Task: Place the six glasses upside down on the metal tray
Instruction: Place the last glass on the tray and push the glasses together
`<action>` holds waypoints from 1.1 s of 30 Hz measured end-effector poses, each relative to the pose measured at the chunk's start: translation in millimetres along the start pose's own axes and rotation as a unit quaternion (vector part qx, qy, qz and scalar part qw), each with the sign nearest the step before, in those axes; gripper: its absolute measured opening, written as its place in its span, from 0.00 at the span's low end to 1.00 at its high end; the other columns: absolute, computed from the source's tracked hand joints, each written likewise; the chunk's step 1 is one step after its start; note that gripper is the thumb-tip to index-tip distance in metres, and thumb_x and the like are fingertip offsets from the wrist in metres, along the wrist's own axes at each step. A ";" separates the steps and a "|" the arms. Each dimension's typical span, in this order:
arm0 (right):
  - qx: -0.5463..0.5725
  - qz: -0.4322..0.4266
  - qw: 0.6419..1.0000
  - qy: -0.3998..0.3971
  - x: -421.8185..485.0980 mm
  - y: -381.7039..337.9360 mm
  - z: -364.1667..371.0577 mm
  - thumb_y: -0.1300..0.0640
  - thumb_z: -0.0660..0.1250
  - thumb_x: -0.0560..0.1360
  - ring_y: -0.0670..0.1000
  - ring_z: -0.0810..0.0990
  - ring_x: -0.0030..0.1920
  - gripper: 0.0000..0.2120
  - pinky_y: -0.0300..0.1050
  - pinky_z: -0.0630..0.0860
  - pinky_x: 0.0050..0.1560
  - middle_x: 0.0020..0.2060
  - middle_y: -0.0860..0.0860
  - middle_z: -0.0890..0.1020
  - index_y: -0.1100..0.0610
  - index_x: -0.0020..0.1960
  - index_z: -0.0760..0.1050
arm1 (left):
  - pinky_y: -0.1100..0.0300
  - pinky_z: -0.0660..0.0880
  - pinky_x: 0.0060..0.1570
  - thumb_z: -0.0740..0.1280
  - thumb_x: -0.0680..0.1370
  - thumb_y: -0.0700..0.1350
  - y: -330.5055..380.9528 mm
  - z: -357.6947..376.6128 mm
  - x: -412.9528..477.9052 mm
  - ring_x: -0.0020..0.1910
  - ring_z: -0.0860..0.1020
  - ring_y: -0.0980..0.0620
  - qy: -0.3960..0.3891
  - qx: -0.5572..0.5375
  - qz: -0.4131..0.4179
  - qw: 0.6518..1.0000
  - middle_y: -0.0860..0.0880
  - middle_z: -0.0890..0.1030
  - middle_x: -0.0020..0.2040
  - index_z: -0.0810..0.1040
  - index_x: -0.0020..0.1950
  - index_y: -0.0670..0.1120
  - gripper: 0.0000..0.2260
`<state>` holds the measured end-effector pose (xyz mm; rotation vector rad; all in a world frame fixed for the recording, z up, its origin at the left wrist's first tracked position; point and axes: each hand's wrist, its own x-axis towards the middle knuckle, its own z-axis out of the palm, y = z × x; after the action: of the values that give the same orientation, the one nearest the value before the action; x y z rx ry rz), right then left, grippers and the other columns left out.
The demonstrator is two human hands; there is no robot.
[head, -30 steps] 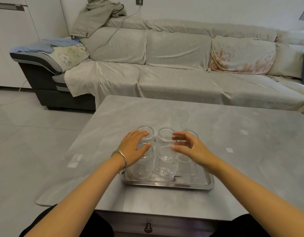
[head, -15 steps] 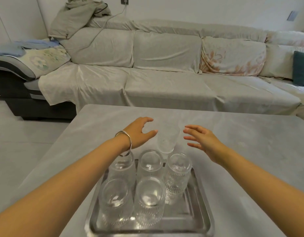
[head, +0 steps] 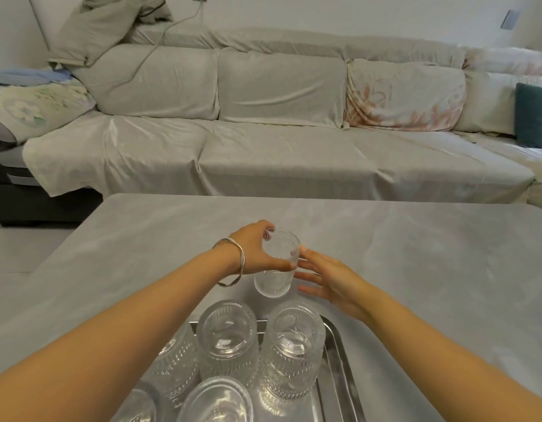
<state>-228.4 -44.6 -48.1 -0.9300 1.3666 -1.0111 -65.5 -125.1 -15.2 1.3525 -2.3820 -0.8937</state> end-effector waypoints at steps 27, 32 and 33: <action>0.036 -0.188 0.981 -0.015 -168.0 -94.7 63.9 0.40 0.69 0.66 0.51 0.83 0.55 0.26 0.41 0.81 0.48 0.53 0.53 0.85 0.54 0.58 0.78 | 0.57 0.79 0.51 0.77 0.61 0.52 54.1 -81.2 -195.4 0.59 0.78 0.52 0.033 -0.491 0.085 0.866 0.49 0.75 0.65 0.71 0.62 0.55 0.31; -0.002 -0.205 0.978 0.034 -195.0 -87.5 70.6 0.37 0.71 0.60 0.50 0.83 0.54 0.32 0.42 0.81 0.47 0.52 0.52 0.85 0.55 0.59 0.78 | 0.50 0.74 0.61 0.72 0.62 0.58 48.6 -67.8 -221.7 0.61 0.76 0.50 0.018 -0.442 0.067 0.894 0.48 0.74 0.66 0.65 0.70 0.52 0.38; -0.015 -0.211 0.976 0.045 -199.3 -85.6 70.6 0.36 0.72 0.59 0.49 0.83 0.53 0.34 0.44 0.81 0.49 0.52 0.52 0.85 0.55 0.59 0.78 | 0.50 0.72 0.64 0.69 0.64 0.61 47.1 -64.2 -224.9 0.62 0.75 0.50 0.012 -0.434 0.061 0.899 0.48 0.74 0.66 0.65 0.70 0.51 0.37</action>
<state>-151.0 113.3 97.2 -1.2422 1.2878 -1.3692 54.3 57.7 80.7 0.8181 -1.6347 -1.6056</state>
